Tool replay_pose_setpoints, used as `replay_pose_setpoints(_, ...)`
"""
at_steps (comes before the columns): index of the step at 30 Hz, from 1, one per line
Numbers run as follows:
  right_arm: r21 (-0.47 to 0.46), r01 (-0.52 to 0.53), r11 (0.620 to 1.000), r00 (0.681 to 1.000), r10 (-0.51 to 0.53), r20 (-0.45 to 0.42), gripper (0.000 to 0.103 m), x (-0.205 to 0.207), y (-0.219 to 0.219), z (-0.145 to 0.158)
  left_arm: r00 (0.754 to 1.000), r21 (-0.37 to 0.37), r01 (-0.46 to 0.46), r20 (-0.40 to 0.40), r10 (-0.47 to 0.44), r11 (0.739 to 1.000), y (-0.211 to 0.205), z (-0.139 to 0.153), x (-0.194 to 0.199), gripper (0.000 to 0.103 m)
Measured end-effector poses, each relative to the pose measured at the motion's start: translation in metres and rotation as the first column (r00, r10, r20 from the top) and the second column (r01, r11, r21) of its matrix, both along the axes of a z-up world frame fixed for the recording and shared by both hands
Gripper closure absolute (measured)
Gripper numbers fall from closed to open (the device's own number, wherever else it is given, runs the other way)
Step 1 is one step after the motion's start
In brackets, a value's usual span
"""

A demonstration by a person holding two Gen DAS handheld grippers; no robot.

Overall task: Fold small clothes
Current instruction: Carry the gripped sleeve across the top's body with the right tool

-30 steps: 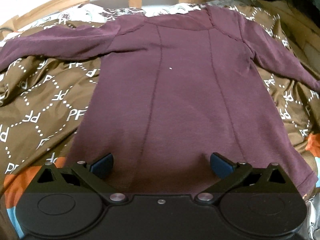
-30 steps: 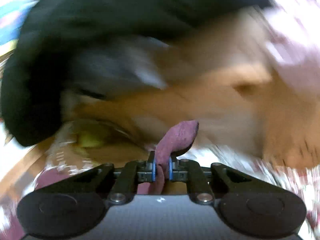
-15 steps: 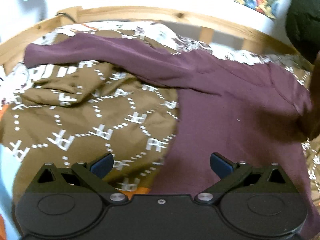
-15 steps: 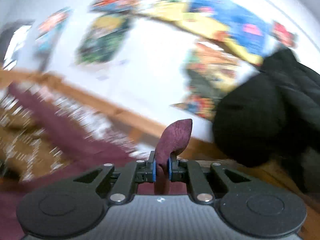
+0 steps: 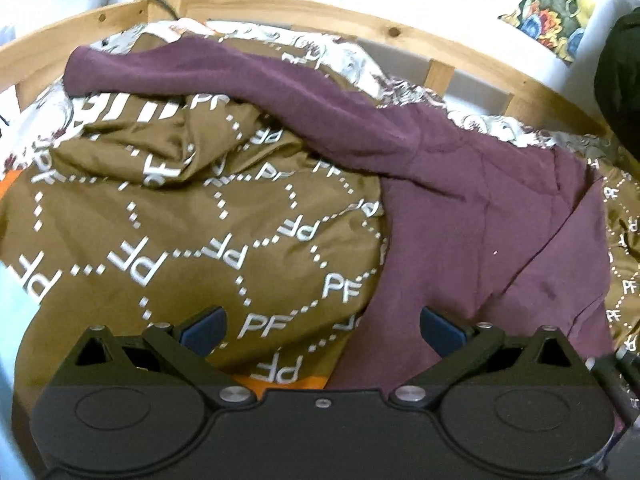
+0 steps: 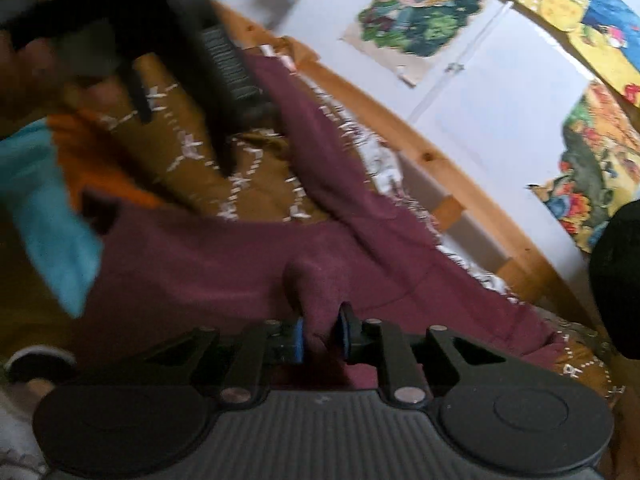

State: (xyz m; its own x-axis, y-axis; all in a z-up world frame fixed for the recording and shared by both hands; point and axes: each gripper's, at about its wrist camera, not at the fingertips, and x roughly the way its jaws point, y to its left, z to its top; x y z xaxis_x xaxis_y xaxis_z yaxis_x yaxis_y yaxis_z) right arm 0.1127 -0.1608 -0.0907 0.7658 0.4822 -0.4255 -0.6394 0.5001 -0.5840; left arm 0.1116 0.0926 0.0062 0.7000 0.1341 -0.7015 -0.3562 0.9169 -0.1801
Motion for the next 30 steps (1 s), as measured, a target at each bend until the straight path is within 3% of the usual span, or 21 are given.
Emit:
replay_pose_setpoints(2, 0.007, -0.011, 1.000, 1.000, 0.011, -0.028, 0.065, -0.008, -0.003, -0.001, 0.999, 0.000, 0.018, 0.029, -0.018, 1.000, -0.002, 0.004, 0.003, 0.001)
replay_pose_setpoints(6, 0.066, -0.066, 0.996, 0.991, 0.073, -0.116, 0.045, -0.026, -0.014, 0.005, 0.994, -0.005, 0.086, 0.074, -0.085, 0.996, -0.014, 0.008, 0.017, 0.001)
replay_pose_setpoints(9, 0.113, -0.075, 0.991, 0.982, 0.094, -0.167, 0.029, -0.036, -0.026, 0.015, 0.983, -0.006, 0.176, 0.057, -0.175, 0.984, -0.029, -0.001, 0.032, 0.001)
replay_pose_setpoints(11, 0.146, -0.045, 0.988, 0.979, 0.073, -0.190, 0.017, -0.035, -0.039, 0.023, 0.973, 0.018, 0.232, 0.005, -0.232, 0.973, -0.042, -0.012, 0.042, 0.001)
replay_pose_setpoints(17, 0.151, 0.139, 0.979, 0.975, -0.108, -0.196, 0.005, 0.015, -0.088, 0.045, 0.946, 0.056, 0.320, -0.070, -0.316, 0.946, -0.064, -0.039, 0.041, 0.001)
replay_pose_setpoints(23, 0.177, 0.360, 0.916, 0.924, -0.324, -0.203, 0.005, 0.122, -0.128, 0.052, 0.920, 0.163, 0.389, -0.131, -0.370, 0.907, -0.073, -0.056, 0.037, 0.001)
replay_pose_setpoints(25, 0.211, 0.447, 0.869, 0.886, -0.400, -0.234, 0.009, 0.165, -0.139, 0.050, 0.916, 0.180, 0.398, -0.131, -0.379, 0.900, -0.075, -0.056, 0.038, 0.001)
replay_pose_setpoints(30, 0.300, 0.613, 0.731, 0.785, -0.520, -0.338, 0.031, 0.261, -0.159, 0.046, 0.915, 0.188, 0.402, -0.124, -0.384, 0.896, -0.079, -0.057, 0.042, 0.001)
